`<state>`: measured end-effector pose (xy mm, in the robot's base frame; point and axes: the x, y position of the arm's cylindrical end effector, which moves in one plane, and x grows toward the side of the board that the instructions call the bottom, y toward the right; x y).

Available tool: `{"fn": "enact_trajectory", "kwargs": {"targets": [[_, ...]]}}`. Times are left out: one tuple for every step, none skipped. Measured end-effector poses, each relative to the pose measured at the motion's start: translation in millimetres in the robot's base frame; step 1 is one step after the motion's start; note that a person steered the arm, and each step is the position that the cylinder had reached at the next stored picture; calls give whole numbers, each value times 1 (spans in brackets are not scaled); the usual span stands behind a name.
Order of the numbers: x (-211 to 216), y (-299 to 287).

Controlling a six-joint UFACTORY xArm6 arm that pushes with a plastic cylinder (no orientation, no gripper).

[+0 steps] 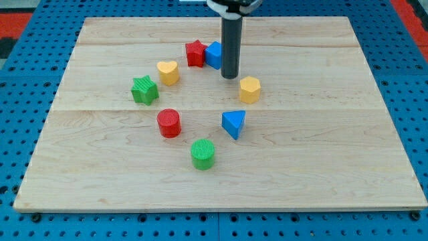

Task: Slightly move the blue triangle right to the red circle

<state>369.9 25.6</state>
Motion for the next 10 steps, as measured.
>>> {"fn": "enact_trajectory", "kwargs": {"targets": [[3, 0], [2, 3], [-10, 40], [-12, 74], [-11, 78], [13, 88], [77, 95], [124, 95], [131, 64], [129, 14]]}}
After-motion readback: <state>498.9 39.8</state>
